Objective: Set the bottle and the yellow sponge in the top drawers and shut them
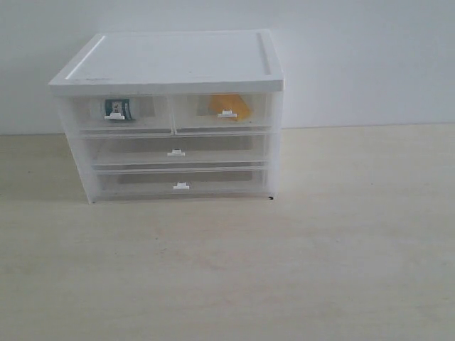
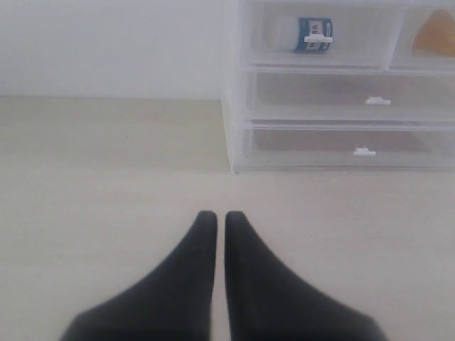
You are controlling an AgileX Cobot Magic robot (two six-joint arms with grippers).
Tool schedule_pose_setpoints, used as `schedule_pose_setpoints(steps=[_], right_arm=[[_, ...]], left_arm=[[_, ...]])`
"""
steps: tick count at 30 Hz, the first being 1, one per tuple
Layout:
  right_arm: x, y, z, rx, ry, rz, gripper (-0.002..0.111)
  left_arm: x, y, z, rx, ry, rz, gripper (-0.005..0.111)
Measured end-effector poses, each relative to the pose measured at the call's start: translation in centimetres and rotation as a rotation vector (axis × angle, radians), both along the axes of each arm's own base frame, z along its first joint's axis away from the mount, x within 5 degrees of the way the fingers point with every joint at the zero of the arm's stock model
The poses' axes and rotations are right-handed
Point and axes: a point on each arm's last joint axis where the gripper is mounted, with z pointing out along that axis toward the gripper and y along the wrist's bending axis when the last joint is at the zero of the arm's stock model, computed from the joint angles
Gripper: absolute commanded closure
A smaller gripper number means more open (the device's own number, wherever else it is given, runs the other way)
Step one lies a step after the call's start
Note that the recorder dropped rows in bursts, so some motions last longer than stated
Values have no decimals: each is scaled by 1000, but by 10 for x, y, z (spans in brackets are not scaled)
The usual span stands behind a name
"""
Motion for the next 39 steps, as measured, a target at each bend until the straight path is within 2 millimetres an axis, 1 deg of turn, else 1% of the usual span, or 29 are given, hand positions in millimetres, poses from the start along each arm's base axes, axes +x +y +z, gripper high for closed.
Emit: schedule_pose_setpoints(steps=[8,13,19,24,27,29,34,39], right_arm=[[2,-4,-2,-54,-4,-56,108],[5,-3,-17,-67,43,-61,108],[6,-3,-24,-76,90,-69,108],[7,-4,-34,-199,143,-75,108],[5,-4,-48,-309,251,-69,108],[4,-5,-53,-343,306,-66,108],[4,-6,-57,-318,358,-65,108],[4,-6,-58,-307,372,-81,108]], left_arm=[[0,0,0,0,0,0,103],[0,0,0,0,0,0,103],[0,0,0,0,0,0,103],[0,0,0,0,0,0,103],[0,0,0,0,0,0,103],[0,0,0,0,0,0,103],[0,0,0,0,0,0,103],[0,0,0,0,0,0,103]])
